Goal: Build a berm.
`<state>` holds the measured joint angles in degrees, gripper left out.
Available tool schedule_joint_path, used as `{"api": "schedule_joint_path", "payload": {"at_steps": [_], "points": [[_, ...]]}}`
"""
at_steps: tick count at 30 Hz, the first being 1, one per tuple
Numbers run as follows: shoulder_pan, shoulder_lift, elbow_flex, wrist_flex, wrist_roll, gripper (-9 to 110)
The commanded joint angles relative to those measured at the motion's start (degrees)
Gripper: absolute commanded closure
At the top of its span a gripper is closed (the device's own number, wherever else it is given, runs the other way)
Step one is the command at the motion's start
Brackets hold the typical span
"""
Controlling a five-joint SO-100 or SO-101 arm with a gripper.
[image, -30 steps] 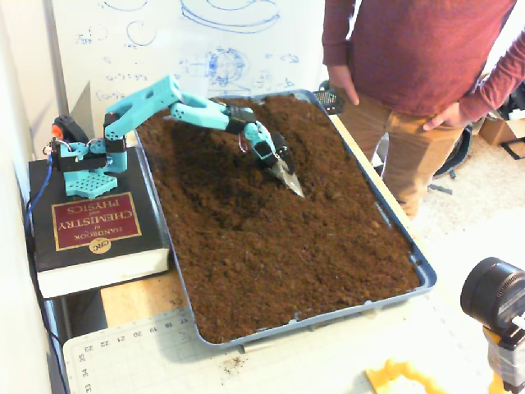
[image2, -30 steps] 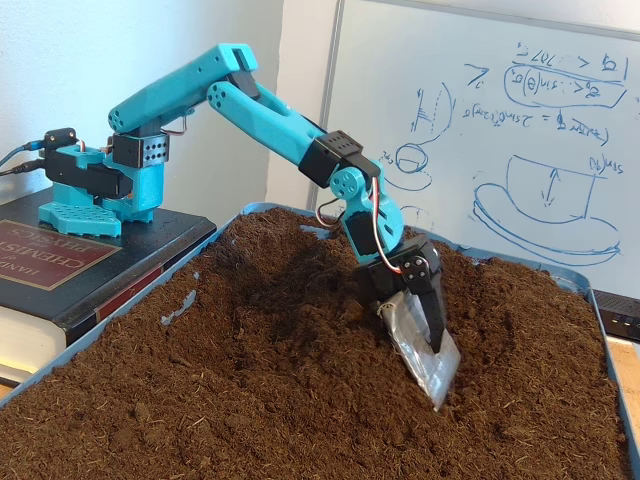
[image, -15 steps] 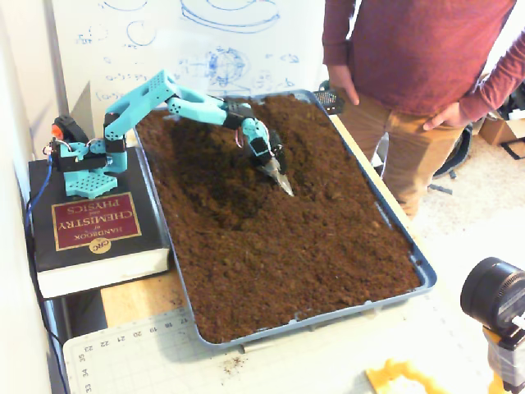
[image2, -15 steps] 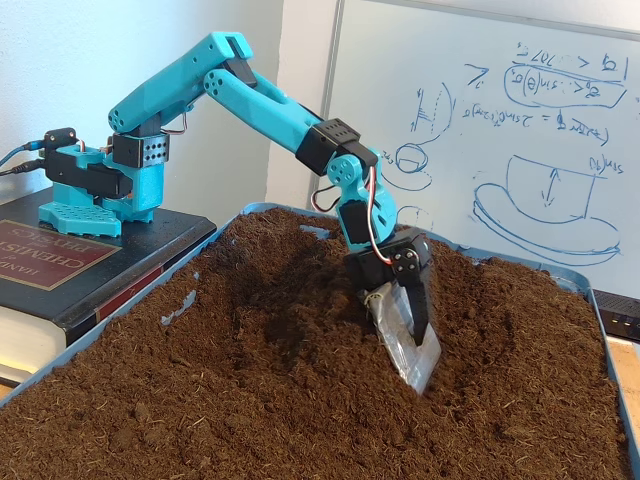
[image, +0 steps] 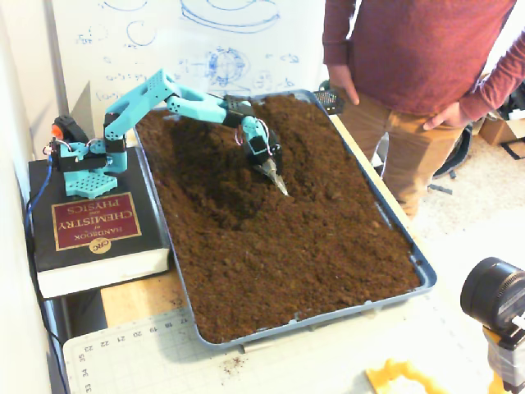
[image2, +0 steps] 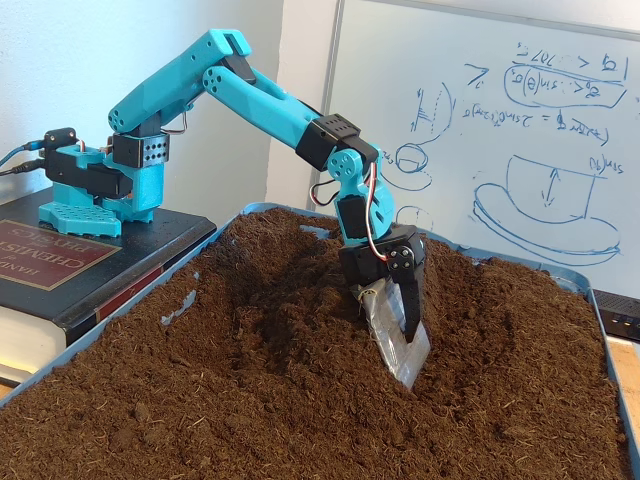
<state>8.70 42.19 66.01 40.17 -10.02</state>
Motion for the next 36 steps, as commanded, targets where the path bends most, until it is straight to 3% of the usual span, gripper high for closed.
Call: {"api": "schedule_joint_path", "payload": {"at_steps": [1,9,17,23,31,36], "points": [[-0.09,6.86,2.11,3.78,0.09,101],[-2.02,12.83,-1.67,12.04,0.18,101],[-1.23,10.55,-20.21,22.06,0.18,101],[-0.53,1.76,-33.75,19.51,1.32,101],[-6.77,-9.67,-45.62,8.09,16.52,101],[-10.81,-16.00,-45.88,3.43,18.02,101]]}}
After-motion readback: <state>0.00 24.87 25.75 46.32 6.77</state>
